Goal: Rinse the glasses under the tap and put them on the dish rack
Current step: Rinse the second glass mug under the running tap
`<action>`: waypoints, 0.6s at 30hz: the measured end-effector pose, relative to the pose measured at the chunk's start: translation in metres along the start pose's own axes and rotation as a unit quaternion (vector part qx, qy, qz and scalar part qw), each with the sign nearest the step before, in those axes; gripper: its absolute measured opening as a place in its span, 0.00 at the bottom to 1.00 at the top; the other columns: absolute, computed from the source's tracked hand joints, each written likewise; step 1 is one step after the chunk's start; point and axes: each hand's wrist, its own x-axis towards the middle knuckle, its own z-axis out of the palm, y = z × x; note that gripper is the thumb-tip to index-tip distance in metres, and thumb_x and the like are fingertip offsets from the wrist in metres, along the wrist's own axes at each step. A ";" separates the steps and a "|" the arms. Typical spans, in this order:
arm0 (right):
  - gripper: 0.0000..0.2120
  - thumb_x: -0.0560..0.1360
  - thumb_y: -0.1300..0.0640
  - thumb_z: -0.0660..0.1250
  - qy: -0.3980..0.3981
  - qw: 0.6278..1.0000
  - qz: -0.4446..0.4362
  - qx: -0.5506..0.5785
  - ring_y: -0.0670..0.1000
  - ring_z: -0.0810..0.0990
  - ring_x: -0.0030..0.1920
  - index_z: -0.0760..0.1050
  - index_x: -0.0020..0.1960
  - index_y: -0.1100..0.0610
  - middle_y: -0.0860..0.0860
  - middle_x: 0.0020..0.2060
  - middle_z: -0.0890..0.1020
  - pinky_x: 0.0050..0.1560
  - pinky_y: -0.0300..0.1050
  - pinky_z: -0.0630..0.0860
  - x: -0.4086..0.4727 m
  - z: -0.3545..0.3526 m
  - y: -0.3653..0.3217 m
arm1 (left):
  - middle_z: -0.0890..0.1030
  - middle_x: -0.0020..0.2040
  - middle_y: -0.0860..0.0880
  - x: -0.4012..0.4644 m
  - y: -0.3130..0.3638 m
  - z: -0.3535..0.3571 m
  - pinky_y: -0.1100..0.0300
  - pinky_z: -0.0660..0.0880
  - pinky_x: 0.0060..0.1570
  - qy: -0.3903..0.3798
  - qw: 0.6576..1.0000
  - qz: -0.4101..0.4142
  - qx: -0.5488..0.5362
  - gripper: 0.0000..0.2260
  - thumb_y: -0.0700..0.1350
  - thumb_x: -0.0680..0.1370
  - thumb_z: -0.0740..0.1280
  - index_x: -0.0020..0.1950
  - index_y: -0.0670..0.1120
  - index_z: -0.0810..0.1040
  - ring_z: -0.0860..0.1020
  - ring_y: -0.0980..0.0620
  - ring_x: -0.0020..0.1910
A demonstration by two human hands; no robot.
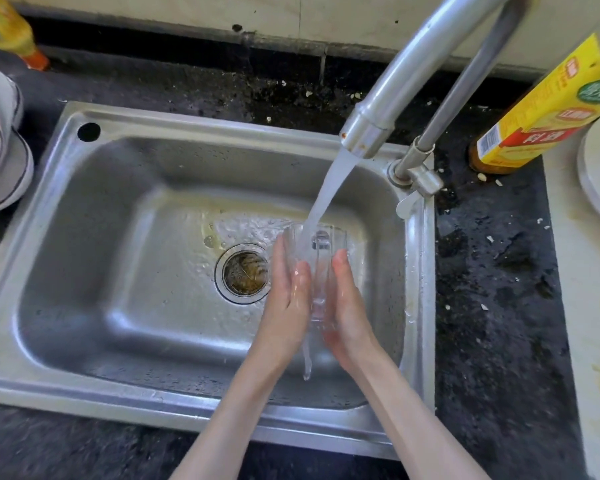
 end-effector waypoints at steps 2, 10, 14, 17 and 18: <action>0.28 0.73 0.36 0.55 -0.005 1.000 0.019 -0.022 0.50 0.79 0.60 0.74 0.64 0.53 0.51 0.59 0.80 0.59 0.49 0.75 -0.002 -0.002 0.001 | 0.61 0.74 0.54 0.002 -0.004 -0.005 0.72 0.58 0.66 -0.003 1.000 -0.004 -0.008 0.33 0.64 0.75 0.57 0.76 0.50 0.54 0.60 0.63 0.71; 0.23 0.70 0.28 0.52 0.098 0.981 -0.015 -0.168 0.50 0.81 0.54 0.78 0.50 0.39 0.46 0.49 0.83 0.61 0.57 0.74 -0.010 0.005 0.006 | 0.71 0.69 0.46 0.005 0.002 -0.015 0.59 0.67 0.67 0.036 0.999 -0.022 -0.032 0.37 0.57 0.72 0.68 0.75 0.51 0.54 0.70 0.52 0.67; 0.20 0.73 0.35 0.47 0.145 0.974 -0.057 -0.164 0.41 0.76 0.56 0.72 0.53 0.42 0.37 0.49 0.79 0.59 0.41 0.69 -0.023 0.011 -0.002 | 0.74 0.65 0.60 0.001 0.004 -0.018 0.64 0.65 0.67 0.003 0.999 -0.020 -0.035 0.45 0.54 0.70 0.72 0.76 0.51 0.46 0.70 0.66 0.64; 0.23 0.73 0.37 0.48 0.157 0.971 -0.087 -0.157 0.40 0.79 0.48 0.74 0.48 0.50 0.43 0.45 0.81 0.55 0.41 0.73 -0.032 0.006 -0.009 | 0.60 0.75 0.56 0.000 0.003 -0.023 0.61 0.56 0.72 -0.005 1.000 -0.009 -0.009 0.48 0.64 0.65 0.71 0.76 0.56 0.46 0.59 0.64 0.71; 0.22 0.73 0.38 0.49 0.157 0.971 -0.097 -0.150 0.40 0.79 0.47 0.75 0.47 0.51 0.44 0.45 0.81 0.54 0.41 0.74 -0.035 0.006 -0.011 | 0.57 0.75 0.56 0.000 0.005 -0.025 0.64 0.54 0.71 0.001 1.000 -0.012 -0.009 0.49 0.63 0.65 0.73 0.76 0.56 0.46 0.57 0.66 0.71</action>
